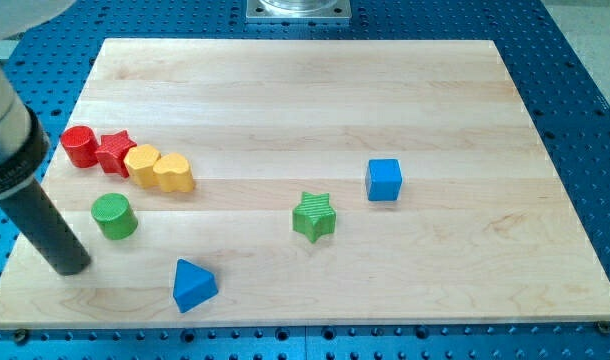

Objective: Move the green circle to the bottom right of the heart

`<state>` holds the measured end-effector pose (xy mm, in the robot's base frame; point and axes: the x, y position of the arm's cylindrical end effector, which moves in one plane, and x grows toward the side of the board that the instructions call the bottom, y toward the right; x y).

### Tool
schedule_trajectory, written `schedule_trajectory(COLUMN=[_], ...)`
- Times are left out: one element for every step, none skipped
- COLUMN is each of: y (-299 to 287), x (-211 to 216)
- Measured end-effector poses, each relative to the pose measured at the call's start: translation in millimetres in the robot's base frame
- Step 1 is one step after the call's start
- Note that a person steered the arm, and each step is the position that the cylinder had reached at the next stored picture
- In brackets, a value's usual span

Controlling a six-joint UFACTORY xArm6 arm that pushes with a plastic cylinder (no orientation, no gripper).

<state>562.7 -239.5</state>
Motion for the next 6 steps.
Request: schedule_trajectory(y=[3.9, 15.8, 24.3, 35.9, 50.6, 66.2], x=[-17.4, -49.7, -64.8, -70.9, -71.0, -61.3])
